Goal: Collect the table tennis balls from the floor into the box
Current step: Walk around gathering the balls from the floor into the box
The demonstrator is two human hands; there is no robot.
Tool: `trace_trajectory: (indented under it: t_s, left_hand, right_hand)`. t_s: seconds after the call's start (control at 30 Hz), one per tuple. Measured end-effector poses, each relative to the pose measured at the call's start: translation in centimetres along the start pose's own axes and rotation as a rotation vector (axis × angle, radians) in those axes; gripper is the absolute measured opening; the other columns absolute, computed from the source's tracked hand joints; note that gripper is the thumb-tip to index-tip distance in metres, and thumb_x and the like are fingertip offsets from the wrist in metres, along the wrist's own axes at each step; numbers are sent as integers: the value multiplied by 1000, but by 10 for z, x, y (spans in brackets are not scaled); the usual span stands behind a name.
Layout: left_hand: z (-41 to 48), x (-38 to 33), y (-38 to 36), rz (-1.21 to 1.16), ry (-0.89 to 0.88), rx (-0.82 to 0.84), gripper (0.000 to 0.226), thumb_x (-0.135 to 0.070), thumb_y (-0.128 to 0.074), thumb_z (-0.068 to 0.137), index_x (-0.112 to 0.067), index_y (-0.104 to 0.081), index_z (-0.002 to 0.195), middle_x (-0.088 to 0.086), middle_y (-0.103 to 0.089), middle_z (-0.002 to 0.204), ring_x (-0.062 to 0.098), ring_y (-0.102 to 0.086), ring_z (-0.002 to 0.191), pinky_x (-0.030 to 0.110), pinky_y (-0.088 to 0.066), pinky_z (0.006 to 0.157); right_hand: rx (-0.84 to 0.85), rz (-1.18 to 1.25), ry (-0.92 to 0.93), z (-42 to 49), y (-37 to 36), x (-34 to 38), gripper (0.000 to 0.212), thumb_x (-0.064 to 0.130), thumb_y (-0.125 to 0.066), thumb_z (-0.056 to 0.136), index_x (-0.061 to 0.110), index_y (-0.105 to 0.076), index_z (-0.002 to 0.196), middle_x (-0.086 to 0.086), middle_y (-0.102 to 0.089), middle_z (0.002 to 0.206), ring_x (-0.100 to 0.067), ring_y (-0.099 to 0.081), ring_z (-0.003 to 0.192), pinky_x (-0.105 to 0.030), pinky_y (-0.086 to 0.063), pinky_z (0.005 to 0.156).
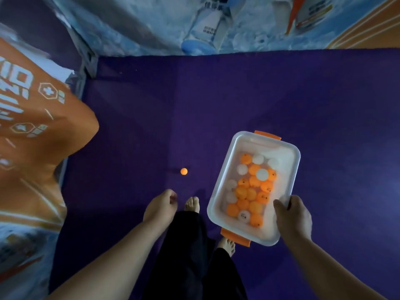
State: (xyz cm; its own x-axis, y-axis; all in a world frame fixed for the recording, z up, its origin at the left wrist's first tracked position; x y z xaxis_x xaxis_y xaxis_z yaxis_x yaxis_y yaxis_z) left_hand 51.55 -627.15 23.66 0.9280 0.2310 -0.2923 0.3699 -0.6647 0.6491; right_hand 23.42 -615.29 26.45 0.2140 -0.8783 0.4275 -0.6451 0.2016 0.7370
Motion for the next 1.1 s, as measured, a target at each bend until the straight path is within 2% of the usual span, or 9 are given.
trace_trajectory:
  t_s: [0.13,0.27,0.47,0.57,0.73,0.83,0.93,1.03,1.1]
  left_hand:
    - [91,18,-53,77,22,58,25,-22,-46,97,-14,-54,119,4,-63,114,25,-59,102,29,-42,73]
    - [177,33,-94,127,7,136,29,-15,-44,96,-12,-55,123,8,-62,124,28,-58,112,32,-46,85]
    - [299,55,-158,68,42,102,40,-16,-44,97,-22,-48,136,10,-55,129,28,-58,101,32,-44,80]
    - [342,66,-188,43,49,79,46,-12,-50,95,-20,-44,140,11,-45,140,29,-50,119,31,-39,95]
    - [376,86,-224,104,32,91,59,-7,-55,90,-21,-37,144,16,-18,154,37,-30,135,36,-28,109]
    - [386,92,-234,141,15,87,55,1,-50,87,-18,-46,138,19,-26,148,40,-34,130,36,-31,106]
    - [384,86,-231,130,26,1,43,4,-45,88,-14,-58,124,20,-45,130,37,-42,118,35,-34,95]
    - [356,61,-217,32,-84,-92,39,-2,-53,88,-10,-57,126,22,-49,122,40,-48,111,37,-37,90]
    - [328,32,-199,-96,-119,-131,41,-13,-59,90,-10,-51,130,17,-50,126,33,-51,112,33,-38,89]
  right_hand:
    - [14,10,-62,67,-75,-13,15,23,-54,89,11,-49,81,-1,-54,71,-15,-49,62,-28,-34,50]
    - [-1,46,-131,118,-140,-23,16,23,-54,89,11,-48,81,0,-52,73,-14,-47,63,-30,-35,52]
    - [-51,48,-154,189,-235,-36,16,23,-53,90,8,-47,85,3,-47,71,-13,-43,61,-30,-35,56]
    - [-55,44,-145,211,-264,-46,17,23,-53,90,8,-46,86,6,-44,69,-14,-41,61,-26,-29,50]
    - [-79,24,-173,222,-289,-69,21,24,-55,89,6,-47,85,3,-45,69,-25,-47,73,-37,-40,65]
    - [-97,8,-190,222,-289,-81,22,23,-55,89,5,-47,82,0,-46,69,-26,-47,70,-33,-38,59]
    - [-115,8,-208,219,-280,-83,20,23,-55,90,6,-48,83,-1,-46,70,-25,-46,71,-31,-34,56]
    - [-125,20,-235,214,-266,-76,19,23,-54,89,5,-48,85,0,-47,71,-24,-47,72,-31,-35,57]
    - [-139,39,-255,207,-252,-65,18,22,-54,89,5,-48,87,1,-46,71,-23,-46,73,-33,-37,63]
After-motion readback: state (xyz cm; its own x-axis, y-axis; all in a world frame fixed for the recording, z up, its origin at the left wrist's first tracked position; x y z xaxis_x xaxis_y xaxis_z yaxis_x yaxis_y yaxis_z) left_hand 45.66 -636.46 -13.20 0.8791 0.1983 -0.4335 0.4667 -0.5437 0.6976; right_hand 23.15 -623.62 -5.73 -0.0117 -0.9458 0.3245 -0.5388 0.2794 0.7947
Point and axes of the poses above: each hand's wrist, its own z-axis towards the middle knuckle, its own y-axis out of the back of the hand, x = y × z, the point moved 1 cm from there along z, towards the middle knuckle
